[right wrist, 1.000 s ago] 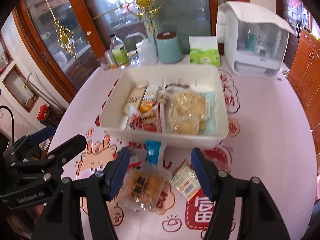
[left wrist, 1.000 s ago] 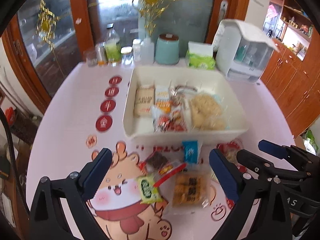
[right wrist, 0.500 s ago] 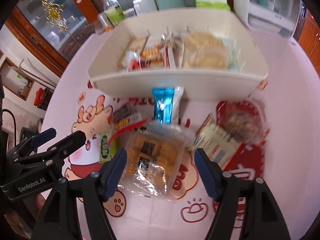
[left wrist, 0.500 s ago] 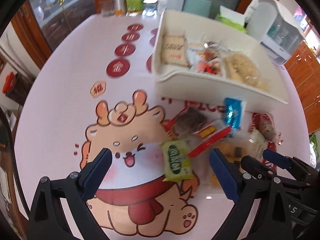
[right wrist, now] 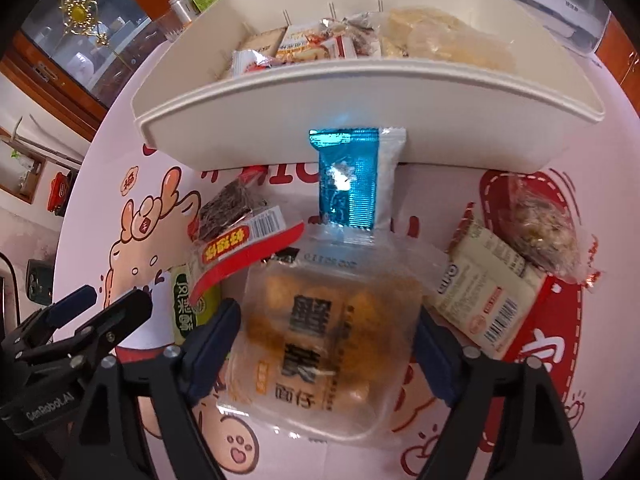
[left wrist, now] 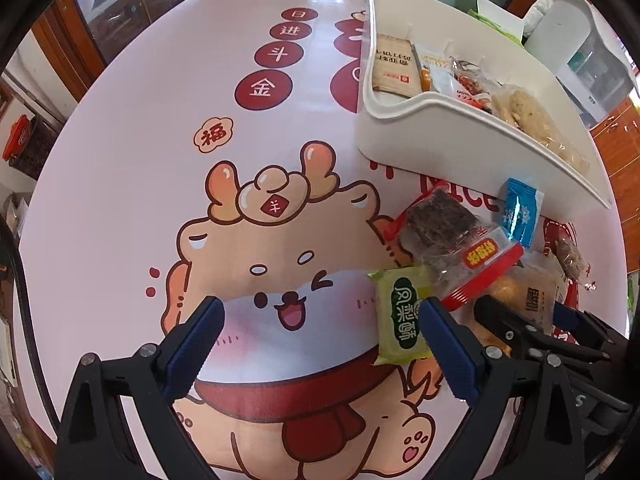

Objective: Organize snacks
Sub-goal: 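Grasp the green snack pack with the left tool while the right tool grasps the crab-roe cracker bag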

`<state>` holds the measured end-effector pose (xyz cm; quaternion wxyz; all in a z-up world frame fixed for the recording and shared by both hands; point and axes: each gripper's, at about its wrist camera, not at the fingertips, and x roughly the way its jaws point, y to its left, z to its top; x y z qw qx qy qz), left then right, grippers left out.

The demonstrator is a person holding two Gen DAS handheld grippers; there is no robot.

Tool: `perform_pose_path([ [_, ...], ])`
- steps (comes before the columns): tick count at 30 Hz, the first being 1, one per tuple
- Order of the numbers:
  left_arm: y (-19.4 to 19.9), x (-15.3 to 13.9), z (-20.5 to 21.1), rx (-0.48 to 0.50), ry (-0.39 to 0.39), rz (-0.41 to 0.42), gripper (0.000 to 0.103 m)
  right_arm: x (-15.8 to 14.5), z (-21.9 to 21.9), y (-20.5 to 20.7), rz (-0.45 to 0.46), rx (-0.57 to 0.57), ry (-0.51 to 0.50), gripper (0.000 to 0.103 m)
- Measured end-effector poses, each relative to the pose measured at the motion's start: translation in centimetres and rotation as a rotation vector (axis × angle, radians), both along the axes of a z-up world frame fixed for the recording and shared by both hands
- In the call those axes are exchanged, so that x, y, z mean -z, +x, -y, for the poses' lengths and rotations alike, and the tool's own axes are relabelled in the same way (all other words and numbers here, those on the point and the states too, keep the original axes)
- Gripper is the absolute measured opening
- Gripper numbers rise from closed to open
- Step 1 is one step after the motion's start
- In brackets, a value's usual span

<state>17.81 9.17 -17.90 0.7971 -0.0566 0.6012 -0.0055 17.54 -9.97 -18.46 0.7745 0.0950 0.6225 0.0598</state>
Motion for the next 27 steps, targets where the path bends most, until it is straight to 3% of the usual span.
perform_pose_path([
  [9,0.7,1.6,1.9,0.061,-0.010,-0.036,0.097,0.9,0.1,-0.9,-0.004,-0.061,-0.085,0.083],
  [16,1.4,3.4,4.3,0.082,-0.021,-0.086,0.097,0.9,2.0,-2.3,-0.004,-0.047,-0.088,0.082],
  [21,1.8,4.0,6.2,0.090,0.060,-0.077,0.096,0.8,3.2,-3.5,0.005,-0.045,-0.088,0.080],
  [23,1.8,4.0,6.8,0.088,0.096,-0.063,0.089,0.9,3.1,-4.1,0.010,-0.049,-0.091,0.078],
  [24,1.7,3.8,7.0,0.094,0.097,-0.050,0.080,1.1,3.2,-4.3,0.010,-0.050,-0.091,0.078],
  [26,1.4,3.1,7.7,0.110,0.099,-0.021,0.059,1.0,3.0,-4.3,0.012,-0.049,-0.091,0.076],
  [27,1.3,2.9,8.0,0.121,0.100,-0.016,0.042,1.1,3.0,-4.3,0.013,-0.051,-0.091,0.075],
])
